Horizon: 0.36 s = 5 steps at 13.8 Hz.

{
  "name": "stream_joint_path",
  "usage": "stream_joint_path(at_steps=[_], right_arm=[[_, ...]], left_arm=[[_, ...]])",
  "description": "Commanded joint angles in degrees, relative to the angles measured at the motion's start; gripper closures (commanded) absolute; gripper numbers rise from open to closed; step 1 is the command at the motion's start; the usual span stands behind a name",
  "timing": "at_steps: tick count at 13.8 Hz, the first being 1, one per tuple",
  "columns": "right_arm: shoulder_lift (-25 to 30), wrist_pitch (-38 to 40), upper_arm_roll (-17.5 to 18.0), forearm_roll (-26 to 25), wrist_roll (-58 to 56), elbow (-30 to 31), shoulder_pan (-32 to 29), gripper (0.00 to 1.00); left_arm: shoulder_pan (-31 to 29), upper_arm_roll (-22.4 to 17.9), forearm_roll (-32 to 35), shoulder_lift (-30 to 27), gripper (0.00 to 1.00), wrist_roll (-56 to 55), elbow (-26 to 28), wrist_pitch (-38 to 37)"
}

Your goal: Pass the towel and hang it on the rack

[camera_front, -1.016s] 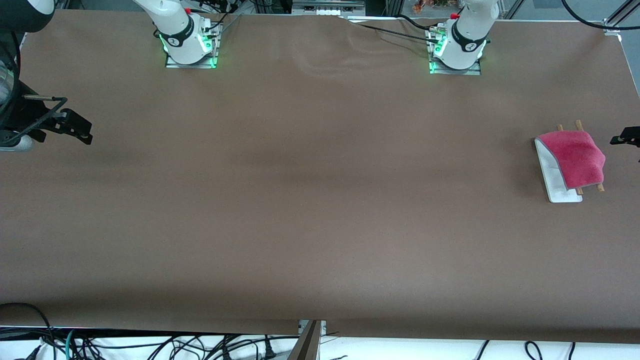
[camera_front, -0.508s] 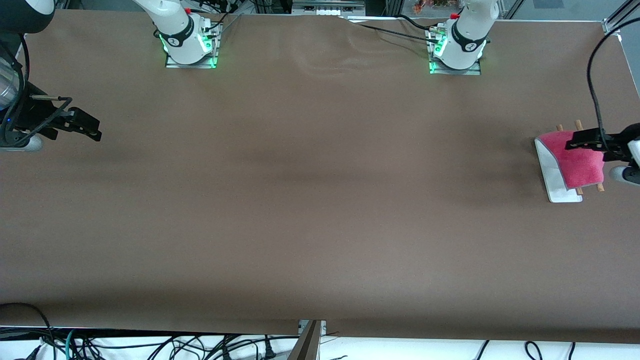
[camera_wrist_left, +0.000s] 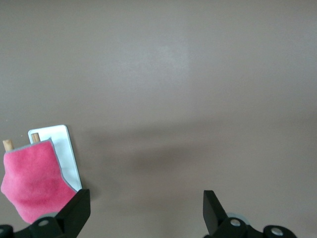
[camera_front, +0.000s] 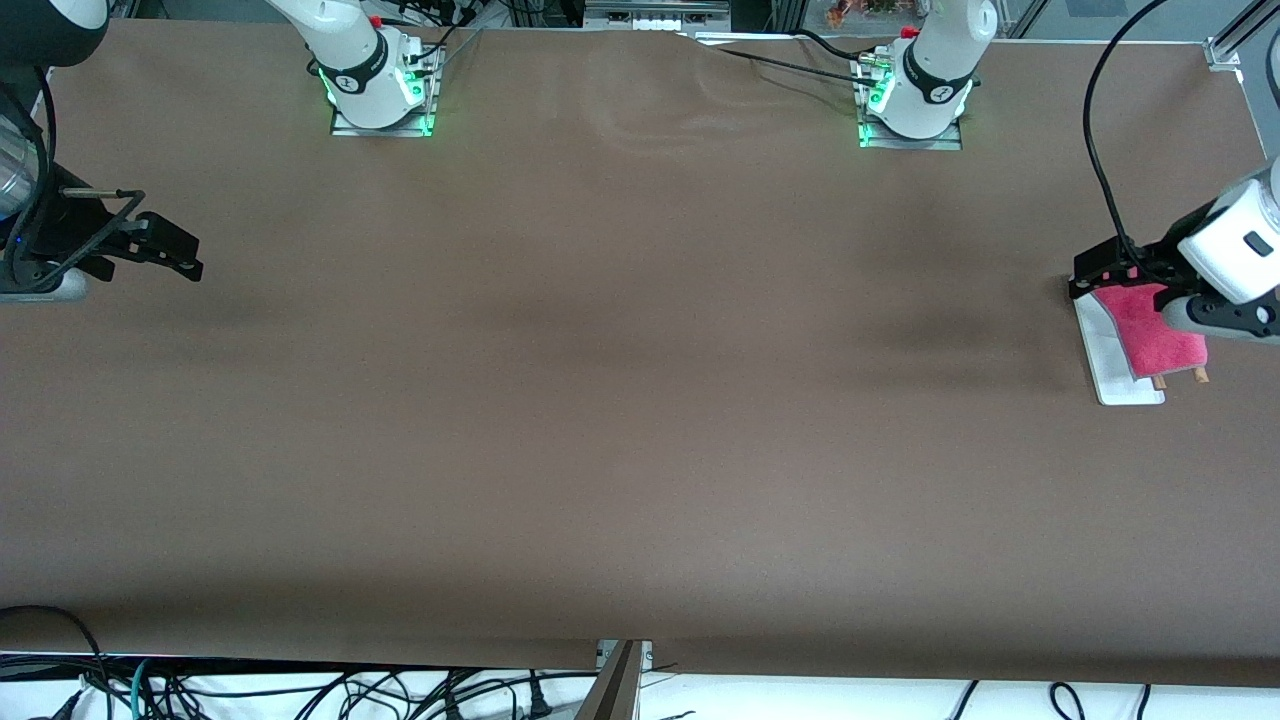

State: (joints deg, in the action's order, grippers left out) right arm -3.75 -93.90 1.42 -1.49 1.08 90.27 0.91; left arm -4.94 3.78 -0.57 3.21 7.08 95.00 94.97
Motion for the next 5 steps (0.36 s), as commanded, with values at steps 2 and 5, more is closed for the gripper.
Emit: stream_joint_path(at_steps=[2,5], right_arm=[[0.1,0.0,0.6,1.0,-1.3,-0.4,-1.2,0.0],[-1.3,0.3,0.6,1.1,-1.3,-2.6,-1.1,0.0]], left_arm=[[3.4,-4.1,-1.0,-5.4,0.0,-0.8,6.7,2.9],[3.6,-4.1,-1.0,-5.3,0.0,-0.8,6.6,2.9]])
